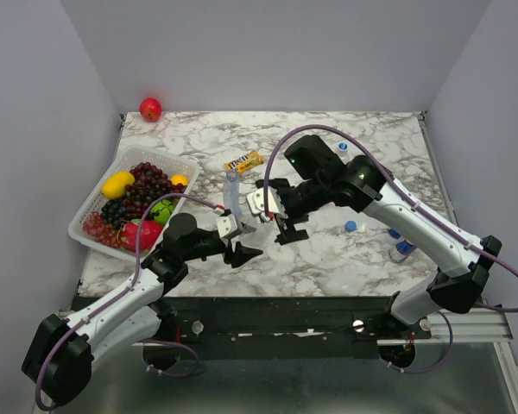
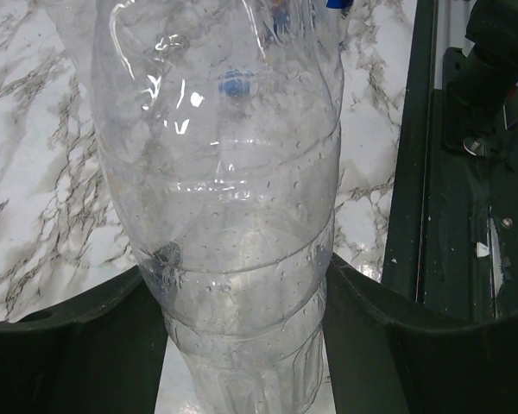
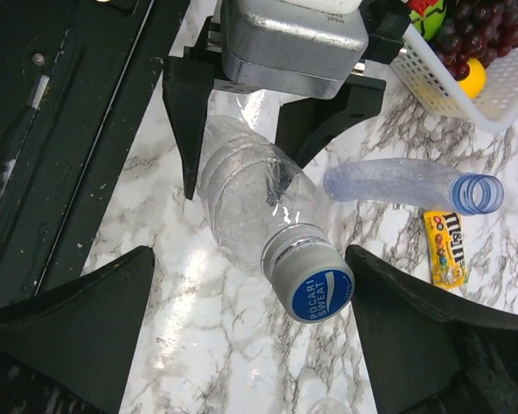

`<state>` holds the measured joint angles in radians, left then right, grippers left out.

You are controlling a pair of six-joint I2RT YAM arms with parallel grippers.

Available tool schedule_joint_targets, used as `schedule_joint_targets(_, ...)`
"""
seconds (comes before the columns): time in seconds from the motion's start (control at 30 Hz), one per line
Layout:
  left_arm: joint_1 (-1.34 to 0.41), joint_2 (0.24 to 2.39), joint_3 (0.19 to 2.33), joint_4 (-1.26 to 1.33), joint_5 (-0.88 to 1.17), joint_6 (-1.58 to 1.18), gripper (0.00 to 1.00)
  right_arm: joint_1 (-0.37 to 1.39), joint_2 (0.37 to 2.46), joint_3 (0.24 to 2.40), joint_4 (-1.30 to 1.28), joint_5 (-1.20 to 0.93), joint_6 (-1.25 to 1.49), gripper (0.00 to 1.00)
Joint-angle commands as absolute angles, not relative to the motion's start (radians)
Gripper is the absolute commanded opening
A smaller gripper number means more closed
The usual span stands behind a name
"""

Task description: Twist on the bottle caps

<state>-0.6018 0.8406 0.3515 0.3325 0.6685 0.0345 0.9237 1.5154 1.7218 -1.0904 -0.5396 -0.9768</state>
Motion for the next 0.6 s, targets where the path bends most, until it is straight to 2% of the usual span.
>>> schedule_joint_targets(0.0,-0.586,0.827,0.373,0.417,0.672,0.006,0.0,0.931,1.523,1.701,-1.134,-0.502,-0.905,0.98)
schedule_joint_targets(0.57,-0.58,0.808,0.359,0.416,0.669,0.015,0.0,0.931,1.519,1.687,-1.15,-0.4,-0.802,0.98)
